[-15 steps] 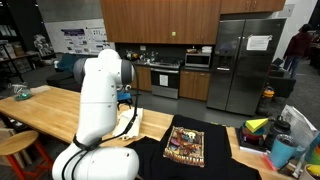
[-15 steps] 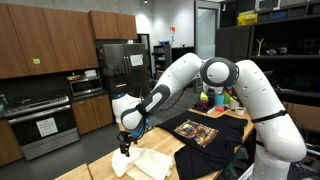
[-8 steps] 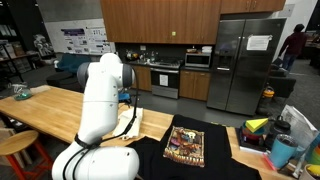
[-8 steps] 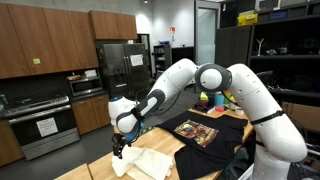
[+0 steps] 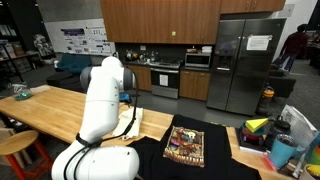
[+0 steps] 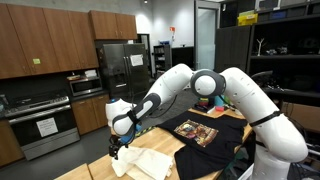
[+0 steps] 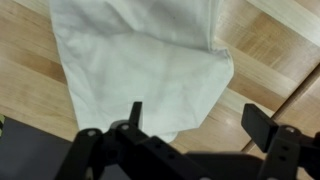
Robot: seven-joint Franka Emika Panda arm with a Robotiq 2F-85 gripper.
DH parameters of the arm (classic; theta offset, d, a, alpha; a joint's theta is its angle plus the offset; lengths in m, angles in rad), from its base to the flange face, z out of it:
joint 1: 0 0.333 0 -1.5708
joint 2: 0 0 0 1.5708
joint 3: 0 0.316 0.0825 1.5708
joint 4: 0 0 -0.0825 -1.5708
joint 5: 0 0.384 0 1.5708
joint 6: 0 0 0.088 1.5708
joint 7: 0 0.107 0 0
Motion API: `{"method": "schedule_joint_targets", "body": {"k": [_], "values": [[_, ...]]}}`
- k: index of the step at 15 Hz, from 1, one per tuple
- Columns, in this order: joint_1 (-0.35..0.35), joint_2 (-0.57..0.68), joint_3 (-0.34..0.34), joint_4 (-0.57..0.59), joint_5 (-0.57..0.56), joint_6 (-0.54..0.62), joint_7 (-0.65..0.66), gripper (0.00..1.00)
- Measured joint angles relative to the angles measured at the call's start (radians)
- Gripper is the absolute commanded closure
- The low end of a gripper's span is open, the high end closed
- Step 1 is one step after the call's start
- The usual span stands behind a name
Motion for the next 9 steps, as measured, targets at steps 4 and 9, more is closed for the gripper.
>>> {"method": "schedule_joint_targets", "body": {"k": [4,9], "values": [[0.013,0.057,-0.012,0.077,0.004,-0.040,0.027,0.00],[0.023,0.135,-0.011,0.193,0.078,-0.104,0.041,0.00]]}}
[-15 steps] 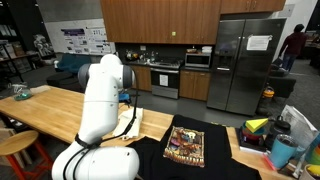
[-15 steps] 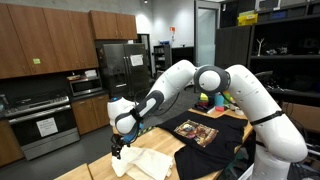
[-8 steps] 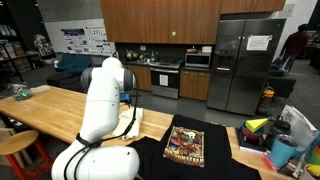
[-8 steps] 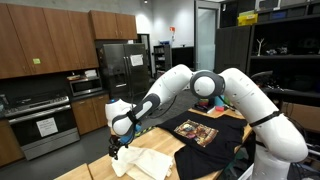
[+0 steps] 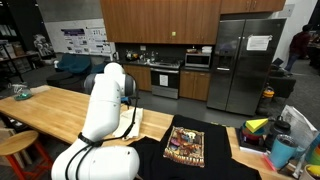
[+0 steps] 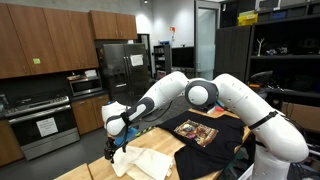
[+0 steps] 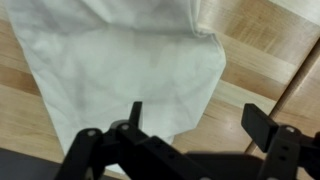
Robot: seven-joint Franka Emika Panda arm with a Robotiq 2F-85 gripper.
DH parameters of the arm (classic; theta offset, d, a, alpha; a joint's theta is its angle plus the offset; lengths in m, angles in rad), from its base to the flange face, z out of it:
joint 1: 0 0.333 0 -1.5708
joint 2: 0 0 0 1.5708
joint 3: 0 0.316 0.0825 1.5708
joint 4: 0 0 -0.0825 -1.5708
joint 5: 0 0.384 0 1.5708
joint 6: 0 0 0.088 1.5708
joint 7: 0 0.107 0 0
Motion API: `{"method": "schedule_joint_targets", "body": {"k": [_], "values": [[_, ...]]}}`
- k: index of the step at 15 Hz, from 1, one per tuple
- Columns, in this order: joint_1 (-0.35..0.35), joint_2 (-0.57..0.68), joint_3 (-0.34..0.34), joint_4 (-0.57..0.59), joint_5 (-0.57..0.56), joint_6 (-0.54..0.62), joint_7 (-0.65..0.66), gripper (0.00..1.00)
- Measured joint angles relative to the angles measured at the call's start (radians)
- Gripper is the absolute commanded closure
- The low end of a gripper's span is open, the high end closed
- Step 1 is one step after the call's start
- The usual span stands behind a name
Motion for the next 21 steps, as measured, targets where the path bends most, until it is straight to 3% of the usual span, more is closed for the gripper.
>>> {"method": "schedule_joint_targets", "body": {"k": [6,12,17,21], "values": [[0.003,0.022,0.000,0.030,0.008,-0.026,0.007,0.00],[0.023,0.031,-0.030,0.038,0.028,-0.109,0.152,0.00],[0.041,0.039,-0.029,0.046,0.028,0.008,0.195,0.00],[0.076,0.075,-0.054,0.113,0.028,-0.010,0.220,0.00]]}}
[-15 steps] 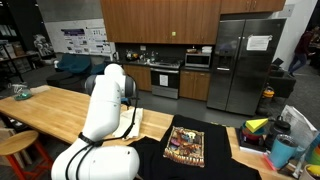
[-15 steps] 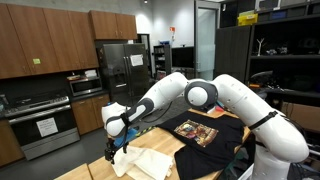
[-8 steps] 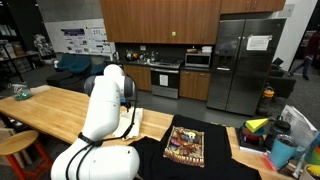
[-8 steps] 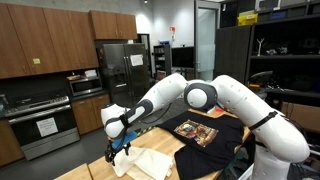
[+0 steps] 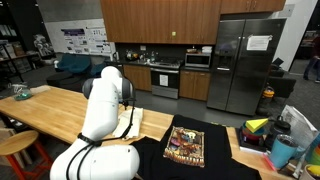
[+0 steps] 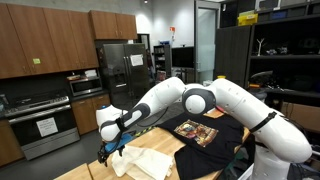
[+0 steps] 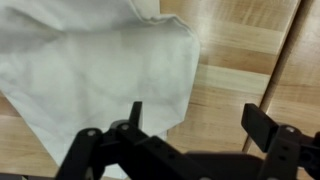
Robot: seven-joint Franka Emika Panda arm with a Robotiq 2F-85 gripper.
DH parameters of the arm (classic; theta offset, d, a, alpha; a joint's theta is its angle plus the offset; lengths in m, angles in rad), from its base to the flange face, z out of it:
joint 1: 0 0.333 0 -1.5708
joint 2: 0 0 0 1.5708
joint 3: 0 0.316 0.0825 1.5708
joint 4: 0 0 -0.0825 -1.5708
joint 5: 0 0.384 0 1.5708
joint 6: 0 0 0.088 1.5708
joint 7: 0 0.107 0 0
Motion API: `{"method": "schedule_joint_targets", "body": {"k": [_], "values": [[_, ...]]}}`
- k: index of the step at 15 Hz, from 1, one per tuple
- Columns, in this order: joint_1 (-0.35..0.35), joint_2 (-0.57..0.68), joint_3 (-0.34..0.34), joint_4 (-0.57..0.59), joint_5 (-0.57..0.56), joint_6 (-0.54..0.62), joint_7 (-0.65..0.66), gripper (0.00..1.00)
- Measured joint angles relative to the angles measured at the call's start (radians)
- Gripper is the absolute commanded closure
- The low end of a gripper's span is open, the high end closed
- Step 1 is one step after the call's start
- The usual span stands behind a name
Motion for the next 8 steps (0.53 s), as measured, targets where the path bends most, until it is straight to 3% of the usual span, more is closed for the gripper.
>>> {"method": "schedule_joint_targets", "body": {"k": [8], "values": [[0.041,0.121,-0.044,0.188,0.000,-0.158,0.029,0.00]]}}
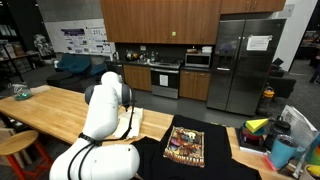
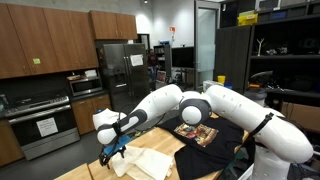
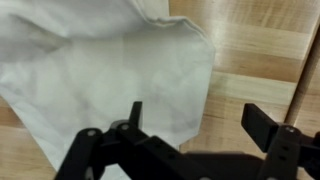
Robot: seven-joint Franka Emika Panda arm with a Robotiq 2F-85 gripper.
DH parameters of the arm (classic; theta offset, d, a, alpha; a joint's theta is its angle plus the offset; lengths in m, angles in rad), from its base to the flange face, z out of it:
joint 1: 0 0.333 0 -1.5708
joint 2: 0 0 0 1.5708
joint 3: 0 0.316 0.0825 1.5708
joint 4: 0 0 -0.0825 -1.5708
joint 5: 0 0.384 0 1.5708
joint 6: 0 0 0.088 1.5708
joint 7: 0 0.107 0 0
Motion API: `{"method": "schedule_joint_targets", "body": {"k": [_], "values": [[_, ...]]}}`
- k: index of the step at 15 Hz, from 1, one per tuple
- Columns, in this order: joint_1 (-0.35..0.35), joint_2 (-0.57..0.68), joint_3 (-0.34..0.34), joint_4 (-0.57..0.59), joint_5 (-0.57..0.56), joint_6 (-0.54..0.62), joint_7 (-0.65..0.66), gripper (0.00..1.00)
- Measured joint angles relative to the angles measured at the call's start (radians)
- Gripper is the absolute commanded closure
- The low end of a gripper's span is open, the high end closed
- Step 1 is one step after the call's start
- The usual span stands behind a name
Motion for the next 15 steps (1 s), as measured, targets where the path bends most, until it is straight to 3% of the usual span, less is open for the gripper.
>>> {"method": "schedule_joint_targets", "body": {"k": [15], "values": [[0.034,0.193,-0.037,0.316,0.000,-0.245,0.051,0.01]]}}
